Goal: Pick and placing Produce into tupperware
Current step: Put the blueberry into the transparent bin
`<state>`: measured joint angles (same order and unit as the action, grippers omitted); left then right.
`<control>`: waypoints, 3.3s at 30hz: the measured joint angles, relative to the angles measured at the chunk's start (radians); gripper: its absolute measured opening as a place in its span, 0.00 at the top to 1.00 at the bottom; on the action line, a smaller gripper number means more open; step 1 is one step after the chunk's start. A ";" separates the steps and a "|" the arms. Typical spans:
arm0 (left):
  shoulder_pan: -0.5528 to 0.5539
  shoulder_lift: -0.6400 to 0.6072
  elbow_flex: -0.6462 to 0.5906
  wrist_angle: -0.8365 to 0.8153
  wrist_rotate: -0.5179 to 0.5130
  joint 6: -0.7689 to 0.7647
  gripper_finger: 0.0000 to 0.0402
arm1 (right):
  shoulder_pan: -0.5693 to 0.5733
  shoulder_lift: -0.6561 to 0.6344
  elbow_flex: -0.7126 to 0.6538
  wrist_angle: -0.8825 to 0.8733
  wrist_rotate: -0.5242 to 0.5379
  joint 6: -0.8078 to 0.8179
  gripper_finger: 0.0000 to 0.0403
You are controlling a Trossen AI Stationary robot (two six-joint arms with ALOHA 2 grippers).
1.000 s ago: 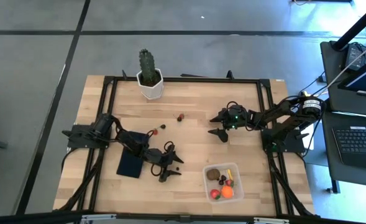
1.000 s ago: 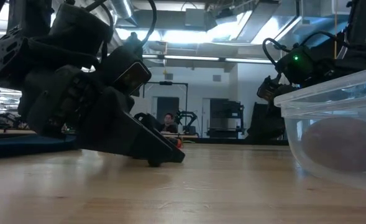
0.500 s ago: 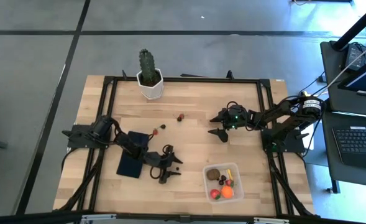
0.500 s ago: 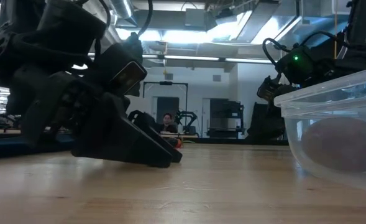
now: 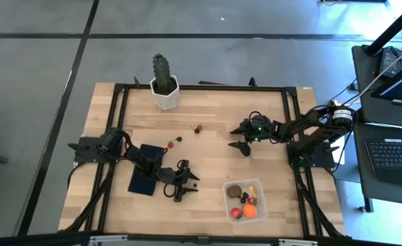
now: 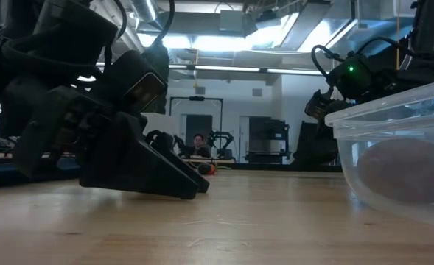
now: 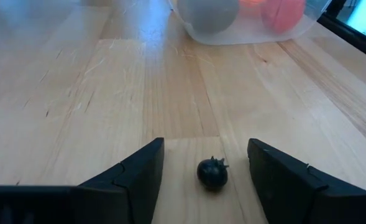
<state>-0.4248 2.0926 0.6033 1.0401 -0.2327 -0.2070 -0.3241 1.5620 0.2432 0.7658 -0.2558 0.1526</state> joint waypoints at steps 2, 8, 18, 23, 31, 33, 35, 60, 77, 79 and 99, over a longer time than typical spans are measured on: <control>0.000 0.000 0.000 0.000 0.000 0.000 0.45 | 0.000 0.000 0.000 0.000 0.000 0.000 0.16; 0.000 0.001 -0.001 -0.003 0.002 0.000 0.45 | 0.000 0.000 0.000 0.000 0.000 0.000 0.16; -0.001 0.001 -0.001 -0.014 -0.013 -0.001 0.57 | 0.000 0.000 0.000 0.000 0.000 -0.002 0.16; -0.001 0.001 -0.003 -0.014 -0.020 -0.002 0.67 | 0.000 0.000 0.000 0.000 0.000 -0.003 0.16; -0.001 0.001 -0.003 -0.014 -0.023 -0.004 0.82 | 0.000 0.000 0.000 0.000 0.000 -0.003 0.16; -0.001 0.001 -0.003 -0.014 -0.023 -0.005 0.85 | 0.000 0.000 0.000 0.000 0.000 -0.003 0.16; -0.001 0.001 -0.004 -0.012 -0.020 -0.005 0.88 | 0.000 0.000 0.000 0.000 0.000 -0.003 0.16; 0.137 -0.174 0.337 -0.437 0.172 0.068 0.90 | 0.000 0.000 0.000 0.006 0.000 -0.003 0.16; 0.140 -0.105 0.844 -0.887 0.287 0.297 0.91 | 0.000 0.000 0.000 0.007 0.000 -0.001 0.16; 0.140 -0.072 0.871 -0.882 0.287 0.299 0.91 | 0.000 0.000 0.000 0.006 0.000 -0.001 0.16; 0.134 0.245 1.087 -0.870 0.304 0.291 0.83 | 0.000 0.000 0.000 -0.049 0.000 0.019 0.16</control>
<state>-0.2907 2.3381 1.6907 0.1699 0.0715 0.0837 -0.3241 1.5616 0.2436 0.7168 -0.2562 0.1719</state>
